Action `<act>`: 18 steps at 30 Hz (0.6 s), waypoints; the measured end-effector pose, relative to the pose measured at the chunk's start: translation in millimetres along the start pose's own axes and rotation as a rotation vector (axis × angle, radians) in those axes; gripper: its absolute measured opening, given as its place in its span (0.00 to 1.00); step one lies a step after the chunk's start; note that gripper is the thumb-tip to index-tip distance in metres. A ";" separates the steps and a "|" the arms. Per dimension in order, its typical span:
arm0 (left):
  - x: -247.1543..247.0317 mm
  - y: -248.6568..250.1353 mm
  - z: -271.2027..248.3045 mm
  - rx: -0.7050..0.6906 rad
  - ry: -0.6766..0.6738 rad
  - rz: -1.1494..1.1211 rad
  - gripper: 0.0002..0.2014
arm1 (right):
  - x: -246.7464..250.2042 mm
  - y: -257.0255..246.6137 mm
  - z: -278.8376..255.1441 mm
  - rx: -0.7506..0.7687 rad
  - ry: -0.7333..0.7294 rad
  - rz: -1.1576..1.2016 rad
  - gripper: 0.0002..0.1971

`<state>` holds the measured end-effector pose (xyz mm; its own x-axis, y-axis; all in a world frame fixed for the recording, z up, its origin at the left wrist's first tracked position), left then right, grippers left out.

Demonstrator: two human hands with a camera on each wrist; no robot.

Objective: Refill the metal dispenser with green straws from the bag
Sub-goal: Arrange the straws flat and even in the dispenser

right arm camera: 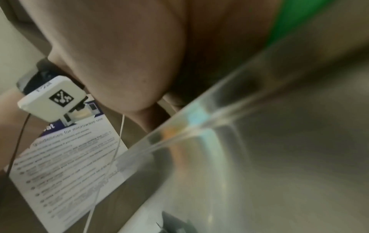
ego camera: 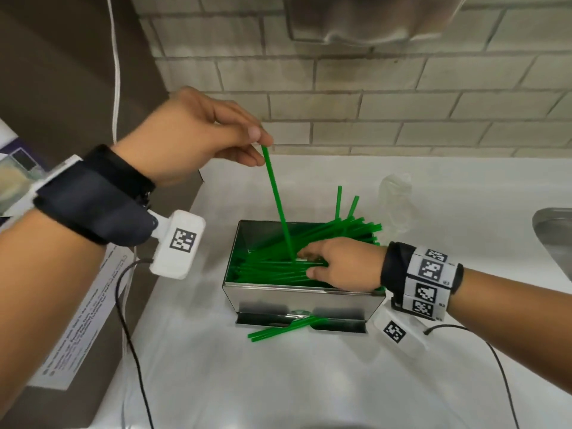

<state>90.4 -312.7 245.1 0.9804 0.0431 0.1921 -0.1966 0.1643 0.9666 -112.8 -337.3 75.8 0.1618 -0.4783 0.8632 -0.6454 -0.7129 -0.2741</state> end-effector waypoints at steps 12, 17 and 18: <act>-31.7 -101.8 -22.3 0.370 -0.060 0.262 0.07 | 10.0 -3.1 -6.0 0.021 0.262 0.054 0.07; -35.6 -97.7 -24.9 0.260 -0.288 1.028 0.19 | 0.9 -3.8 -9.5 0.058 0.110 -0.167 0.14; -42.3 -95.9 -24.1 0.220 -0.307 1.057 0.18 | -5.3 -3.0 -10.1 0.071 0.080 -0.268 0.15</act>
<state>67.6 -306.5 140.2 0.2890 -0.1919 0.9379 -0.9550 0.0100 0.2964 -119.3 -327.4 76.3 0.2582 -0.2279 0.9388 -0.5331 -0.8441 -0.0583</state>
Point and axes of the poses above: each hand's wrist, its own z-axis towards the middle knuckle, its own x-axis out of the back of the hand, y = z × x, the point moved 5 cm from there along z, towards the middle knuckle, and after that the axes turned 10 degrees about -z, right-handed, at the moved point
